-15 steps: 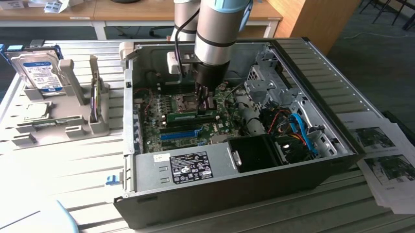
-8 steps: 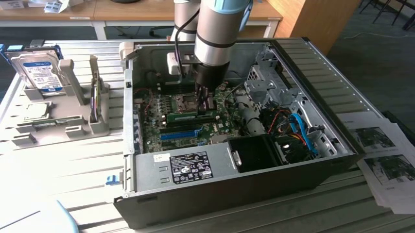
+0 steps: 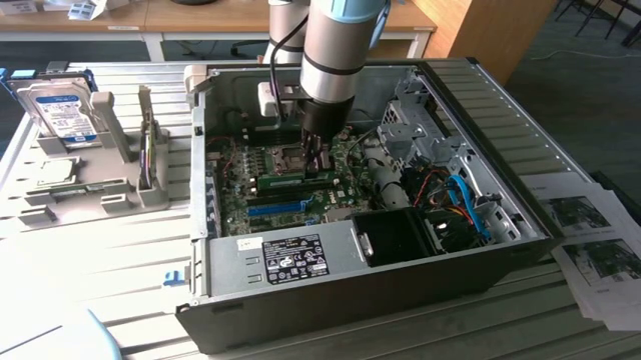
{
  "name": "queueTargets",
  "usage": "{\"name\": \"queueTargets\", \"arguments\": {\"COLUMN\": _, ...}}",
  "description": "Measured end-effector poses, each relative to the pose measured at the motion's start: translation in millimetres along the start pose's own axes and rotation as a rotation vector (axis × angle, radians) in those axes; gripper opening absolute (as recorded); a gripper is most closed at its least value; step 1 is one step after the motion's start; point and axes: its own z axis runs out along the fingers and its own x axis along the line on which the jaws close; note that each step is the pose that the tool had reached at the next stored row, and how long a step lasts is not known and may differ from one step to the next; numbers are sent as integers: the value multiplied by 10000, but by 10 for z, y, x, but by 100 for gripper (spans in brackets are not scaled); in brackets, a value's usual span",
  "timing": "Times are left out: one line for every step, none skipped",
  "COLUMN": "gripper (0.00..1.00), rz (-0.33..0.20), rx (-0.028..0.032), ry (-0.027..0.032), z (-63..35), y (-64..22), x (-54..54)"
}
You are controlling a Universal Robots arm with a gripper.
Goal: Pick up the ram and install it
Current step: 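Insert the ram into the slot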
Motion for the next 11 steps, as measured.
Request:
{"name": "queueTargets", "arguments": {"gripper": 11, "rz": 0, "rx": 0, "ry": -1, "z": 2, "y": 0, "x": 0}}
{"name": "queueTargets", "arguments": {"gripper": 11, "rz": 0, "rx": 0, "ry": 0, "z": 4, "y": 0, "x": 0}}
{"name": "queueTargets", "arguments": {"gripper": 11, "rz": 1, "rx": -1, "ry": 2, "z": 6, "y": 0, "x": 0}}
{"name": "queueTargets", "arguments": {"gripper": 11, "rz": 1, "rx": -1, "ry": 1, "z": 7, "y": 0, "x": 0}}
{"name": "queueTargets", "arguments": {"gripper": 11, "rz": 1, "rx": -1, "ry": 1, "z": 7, "y": 0, "x": 0}}
{"name": "queueTargets", "arguments": {"gripper": 11, "rz": 1, "rx": -1, "ry": 1, "z": 7, "y": 0, "x": 0}}
{"name": "queueTargets", "arguments": {"gripper": 11, "rz": 0, "rx": 1, "ry": -3, "z": 9, "y": -1, "x": -2}}
{"name": "queueTargets", "arguments": {"gripper": 11, "rz": 0, "rx": 1, "ry": -3, "z": 9, "y": -1, "x": -3}}
{"name": "queueTargets", "arguments": {"gripper": 11, "rz": 0, "rx": 0, "ry": 0, "z": 8, "y": 0, "x": -3}}
{"name": "queueTargets", "arguments": {"gripper": 11, "rz": 0, "rx": 0, "ry": 1, "z": 7, "y": 0, "x": -3}}
{"name": "queueTargets", "arguments": {"gripper": 11, "rz": 0, "rx": 0, "ry": 1, "z": 8, "y": 0, "x": -3}}
